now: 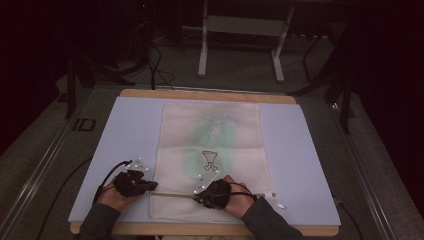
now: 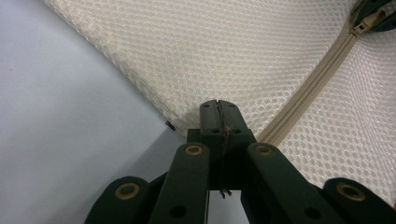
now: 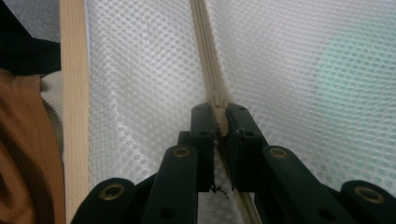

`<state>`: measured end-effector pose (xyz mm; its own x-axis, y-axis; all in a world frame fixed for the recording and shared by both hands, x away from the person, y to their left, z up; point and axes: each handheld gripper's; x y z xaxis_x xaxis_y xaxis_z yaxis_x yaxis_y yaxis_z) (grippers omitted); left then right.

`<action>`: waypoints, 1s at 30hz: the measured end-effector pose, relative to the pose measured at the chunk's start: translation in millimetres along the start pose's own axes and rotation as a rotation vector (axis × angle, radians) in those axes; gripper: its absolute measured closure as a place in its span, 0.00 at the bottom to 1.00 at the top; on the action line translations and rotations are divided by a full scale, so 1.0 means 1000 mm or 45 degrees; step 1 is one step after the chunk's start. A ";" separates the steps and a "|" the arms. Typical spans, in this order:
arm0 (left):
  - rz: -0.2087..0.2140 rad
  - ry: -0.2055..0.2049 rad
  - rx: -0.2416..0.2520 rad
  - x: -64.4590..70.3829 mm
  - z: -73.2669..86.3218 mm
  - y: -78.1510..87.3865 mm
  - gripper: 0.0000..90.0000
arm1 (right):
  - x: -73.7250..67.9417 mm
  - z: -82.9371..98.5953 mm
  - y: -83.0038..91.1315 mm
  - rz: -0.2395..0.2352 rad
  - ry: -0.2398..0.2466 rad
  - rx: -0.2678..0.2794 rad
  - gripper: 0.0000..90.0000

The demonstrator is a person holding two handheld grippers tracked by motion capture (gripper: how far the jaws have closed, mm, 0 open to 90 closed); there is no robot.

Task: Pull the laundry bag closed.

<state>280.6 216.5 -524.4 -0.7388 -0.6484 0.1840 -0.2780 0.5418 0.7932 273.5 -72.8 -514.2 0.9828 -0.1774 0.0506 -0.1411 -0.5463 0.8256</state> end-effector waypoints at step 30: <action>0.004 0.003 0.001 0.000 0.000 0.000 1.00 | 0.004 0.015 0.012 0.022 -0.026 -0.009 0.92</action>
Point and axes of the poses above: each handheld gripper's, and its own axes: y roughly backward along the jaws, z roughly out of its underside, x roughly to its right
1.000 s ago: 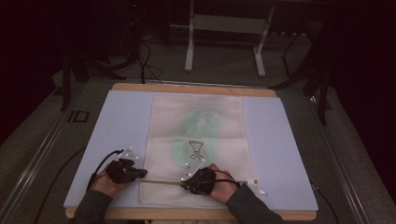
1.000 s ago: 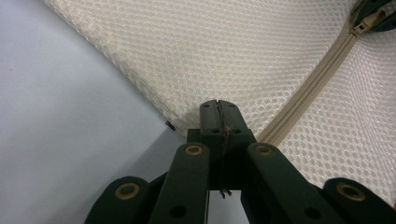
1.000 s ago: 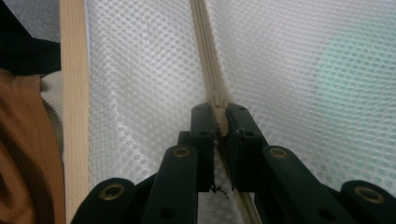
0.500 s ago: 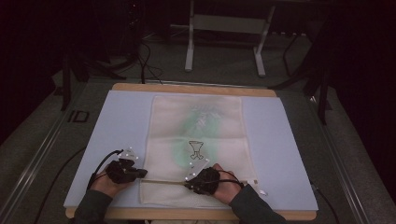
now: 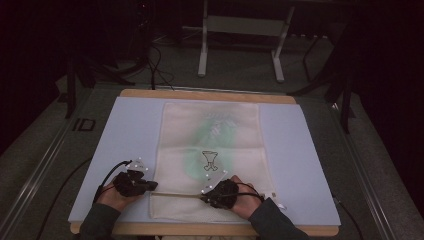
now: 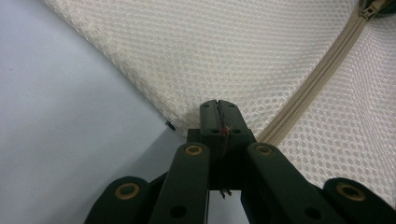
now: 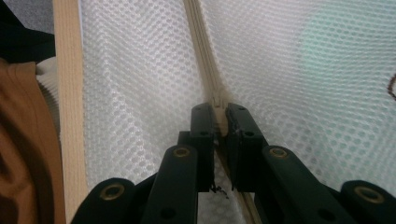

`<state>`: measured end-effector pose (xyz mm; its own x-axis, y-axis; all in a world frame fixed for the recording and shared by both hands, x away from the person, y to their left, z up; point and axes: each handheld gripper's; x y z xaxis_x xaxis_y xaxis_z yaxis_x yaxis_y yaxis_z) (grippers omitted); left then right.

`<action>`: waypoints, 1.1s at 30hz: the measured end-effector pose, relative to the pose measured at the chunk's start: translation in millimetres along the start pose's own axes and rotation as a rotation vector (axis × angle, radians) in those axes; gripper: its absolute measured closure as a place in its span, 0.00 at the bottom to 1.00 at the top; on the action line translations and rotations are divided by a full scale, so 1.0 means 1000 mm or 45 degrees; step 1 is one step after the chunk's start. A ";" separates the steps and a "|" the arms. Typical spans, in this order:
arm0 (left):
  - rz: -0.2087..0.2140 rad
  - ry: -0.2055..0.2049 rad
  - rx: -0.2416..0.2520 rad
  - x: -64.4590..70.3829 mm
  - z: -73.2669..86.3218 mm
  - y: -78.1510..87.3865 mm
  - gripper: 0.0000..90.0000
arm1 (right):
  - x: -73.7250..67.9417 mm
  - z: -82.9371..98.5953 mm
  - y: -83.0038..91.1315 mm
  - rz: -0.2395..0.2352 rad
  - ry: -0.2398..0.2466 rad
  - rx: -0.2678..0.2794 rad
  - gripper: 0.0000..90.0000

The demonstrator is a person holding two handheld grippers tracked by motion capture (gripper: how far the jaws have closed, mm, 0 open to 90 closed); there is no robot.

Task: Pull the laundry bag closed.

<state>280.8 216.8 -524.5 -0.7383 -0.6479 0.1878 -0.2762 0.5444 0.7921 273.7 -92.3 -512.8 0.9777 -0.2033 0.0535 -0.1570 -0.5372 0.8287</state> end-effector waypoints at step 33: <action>-0.003 -0.002 -0.002 0.000 0.000 0.000 1.00 | 0.007 0.020 0.016 0.028 -0.040 -0.020 0.92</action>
Point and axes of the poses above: each handheld gripper's, and its own axes: y roughly backward along the jaws, z roughly out of its underside, x roughly to its right
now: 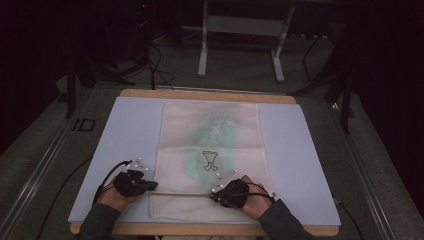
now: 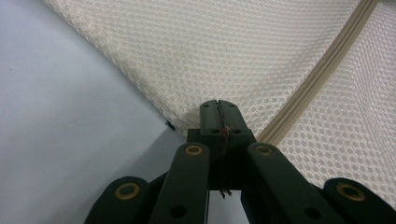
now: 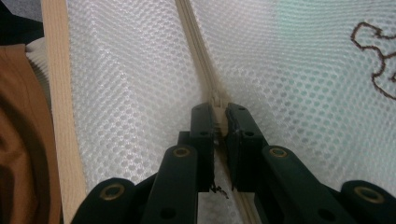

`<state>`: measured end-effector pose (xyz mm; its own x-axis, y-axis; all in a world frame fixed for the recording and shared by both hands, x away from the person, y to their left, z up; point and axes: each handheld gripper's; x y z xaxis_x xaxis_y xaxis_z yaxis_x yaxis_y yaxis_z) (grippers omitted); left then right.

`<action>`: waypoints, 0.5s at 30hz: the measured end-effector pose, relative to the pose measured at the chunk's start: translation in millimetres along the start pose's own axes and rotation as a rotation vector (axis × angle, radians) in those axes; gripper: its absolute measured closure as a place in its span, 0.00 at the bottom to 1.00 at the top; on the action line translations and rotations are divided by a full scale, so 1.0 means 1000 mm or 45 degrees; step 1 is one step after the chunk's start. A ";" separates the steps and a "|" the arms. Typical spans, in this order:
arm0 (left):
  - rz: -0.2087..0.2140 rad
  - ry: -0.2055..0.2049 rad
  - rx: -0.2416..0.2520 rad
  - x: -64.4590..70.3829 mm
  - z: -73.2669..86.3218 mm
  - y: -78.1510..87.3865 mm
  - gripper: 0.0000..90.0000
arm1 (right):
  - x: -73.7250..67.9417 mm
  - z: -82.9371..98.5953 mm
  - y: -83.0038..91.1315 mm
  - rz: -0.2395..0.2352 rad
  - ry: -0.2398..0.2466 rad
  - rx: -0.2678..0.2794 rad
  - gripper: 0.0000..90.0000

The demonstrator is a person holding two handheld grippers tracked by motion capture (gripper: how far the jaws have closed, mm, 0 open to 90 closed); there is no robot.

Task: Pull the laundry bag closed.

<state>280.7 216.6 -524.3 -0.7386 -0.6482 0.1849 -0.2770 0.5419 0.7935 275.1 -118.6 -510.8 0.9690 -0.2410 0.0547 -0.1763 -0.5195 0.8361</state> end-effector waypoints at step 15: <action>0.001 0.002 0.000 0.000 0.000 0.000 1.00 | 0.004 0.013 0.007 0.018 -0.028 -0.005 0.92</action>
Point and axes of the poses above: each handheld gripper's, and its own axes: y roughly backward along the jaws, z roughly out of its underside, x roughly to its right
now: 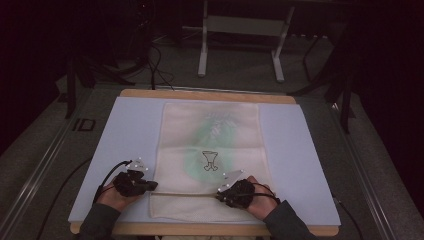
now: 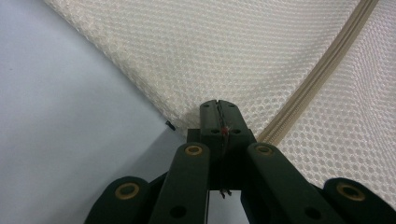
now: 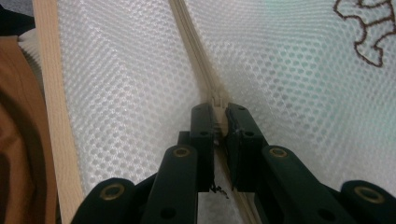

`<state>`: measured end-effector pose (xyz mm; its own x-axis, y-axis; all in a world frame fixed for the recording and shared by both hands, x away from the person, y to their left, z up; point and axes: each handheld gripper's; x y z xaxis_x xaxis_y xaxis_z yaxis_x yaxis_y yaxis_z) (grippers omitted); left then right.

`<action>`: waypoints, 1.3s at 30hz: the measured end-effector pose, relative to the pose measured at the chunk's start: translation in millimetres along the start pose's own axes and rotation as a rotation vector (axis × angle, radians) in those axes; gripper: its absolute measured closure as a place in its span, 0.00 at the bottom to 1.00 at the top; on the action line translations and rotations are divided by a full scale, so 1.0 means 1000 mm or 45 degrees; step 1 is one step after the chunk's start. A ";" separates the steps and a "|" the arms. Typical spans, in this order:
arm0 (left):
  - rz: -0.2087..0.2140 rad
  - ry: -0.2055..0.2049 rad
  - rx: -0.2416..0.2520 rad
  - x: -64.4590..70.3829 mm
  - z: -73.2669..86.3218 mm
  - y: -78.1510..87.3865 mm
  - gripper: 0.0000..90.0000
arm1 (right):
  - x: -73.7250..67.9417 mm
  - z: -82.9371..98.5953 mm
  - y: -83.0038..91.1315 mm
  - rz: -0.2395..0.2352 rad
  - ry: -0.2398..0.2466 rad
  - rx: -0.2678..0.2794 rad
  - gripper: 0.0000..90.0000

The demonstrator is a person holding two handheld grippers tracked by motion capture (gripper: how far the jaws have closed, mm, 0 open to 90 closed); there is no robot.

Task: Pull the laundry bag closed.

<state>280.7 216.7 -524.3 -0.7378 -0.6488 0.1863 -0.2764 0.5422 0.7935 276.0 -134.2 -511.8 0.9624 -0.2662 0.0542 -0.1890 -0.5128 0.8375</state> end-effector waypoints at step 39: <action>0.001 0.004 0.004 0.000 0.000 0.000 1.00 | 0.012 0.034 0.021 0.042 -0.093 -0.003 0.92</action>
<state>280.5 216.6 -524.5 -0.7361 -0.6501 0.1887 -0.2778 0.5442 0.7916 276.6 -175.6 -512.2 0.9388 -0.3420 0.0417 -0.2197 -0.5010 0.8371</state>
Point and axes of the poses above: each handheld gripper's, and its own axes: y roughly backward along the jaws, z roughly out of its underside, x roughly to its right
